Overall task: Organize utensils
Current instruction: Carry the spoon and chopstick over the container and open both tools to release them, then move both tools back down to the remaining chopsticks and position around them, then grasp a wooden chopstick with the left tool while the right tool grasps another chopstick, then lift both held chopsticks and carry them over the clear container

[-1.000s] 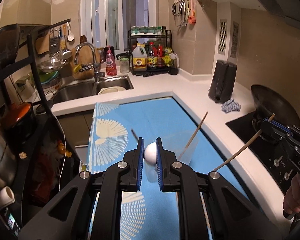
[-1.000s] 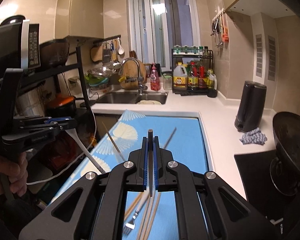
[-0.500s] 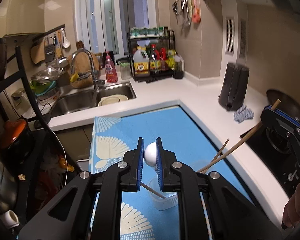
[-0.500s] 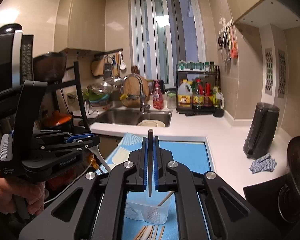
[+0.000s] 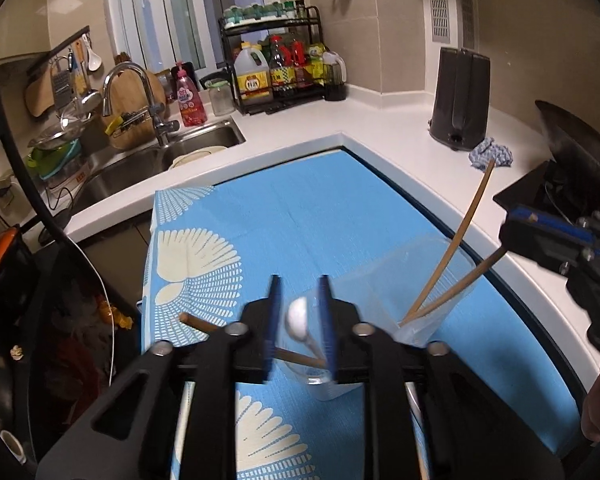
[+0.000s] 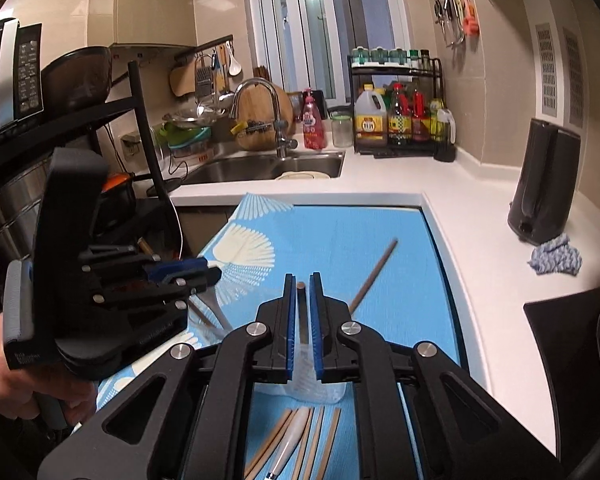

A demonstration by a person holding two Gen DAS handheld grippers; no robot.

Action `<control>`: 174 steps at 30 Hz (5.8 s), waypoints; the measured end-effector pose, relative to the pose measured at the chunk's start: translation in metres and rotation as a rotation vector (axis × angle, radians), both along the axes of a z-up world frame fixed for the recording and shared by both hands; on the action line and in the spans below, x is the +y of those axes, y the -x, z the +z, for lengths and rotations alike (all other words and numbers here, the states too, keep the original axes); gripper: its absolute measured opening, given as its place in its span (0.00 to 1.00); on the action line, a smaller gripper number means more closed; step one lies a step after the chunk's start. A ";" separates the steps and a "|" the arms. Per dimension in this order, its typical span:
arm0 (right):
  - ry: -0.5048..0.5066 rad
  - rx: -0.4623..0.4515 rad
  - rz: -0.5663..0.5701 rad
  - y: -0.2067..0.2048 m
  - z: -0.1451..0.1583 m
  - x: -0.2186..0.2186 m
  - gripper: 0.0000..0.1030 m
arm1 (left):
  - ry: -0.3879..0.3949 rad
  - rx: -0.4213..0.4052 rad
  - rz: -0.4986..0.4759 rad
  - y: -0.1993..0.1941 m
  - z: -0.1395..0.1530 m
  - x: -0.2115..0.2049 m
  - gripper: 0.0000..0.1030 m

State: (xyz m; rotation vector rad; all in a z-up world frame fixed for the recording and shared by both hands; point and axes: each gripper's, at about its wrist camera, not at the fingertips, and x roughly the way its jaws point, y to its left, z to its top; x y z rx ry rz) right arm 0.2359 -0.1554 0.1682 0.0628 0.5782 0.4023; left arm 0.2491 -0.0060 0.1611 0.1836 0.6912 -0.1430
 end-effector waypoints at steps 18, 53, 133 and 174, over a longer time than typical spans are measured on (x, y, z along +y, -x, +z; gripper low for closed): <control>-0.035 -0.071 -0.034 0.082 0.021 -0.033 0.19 | 0.119 -0.185 0.034 0.088 0.043 0.005 0.43; -0.081 0.191 -0.106 0.188 -0.176 -0.039 0.12 | 0.250 0.003 0.015 0.228 -0.164 -0.022 0.17; 0.104 0.112 -0.167 0.208 -0.190 -0.041 0.07 | 0.141 -0.042 0.175 0.241 -0.176 -0.020 0.06; 0.083 -0.020 -0.161 0.237 -0.094 -0.052 0.05 | 0.158 -0.211 0.180 0.273 -0.122 -0.011 0.06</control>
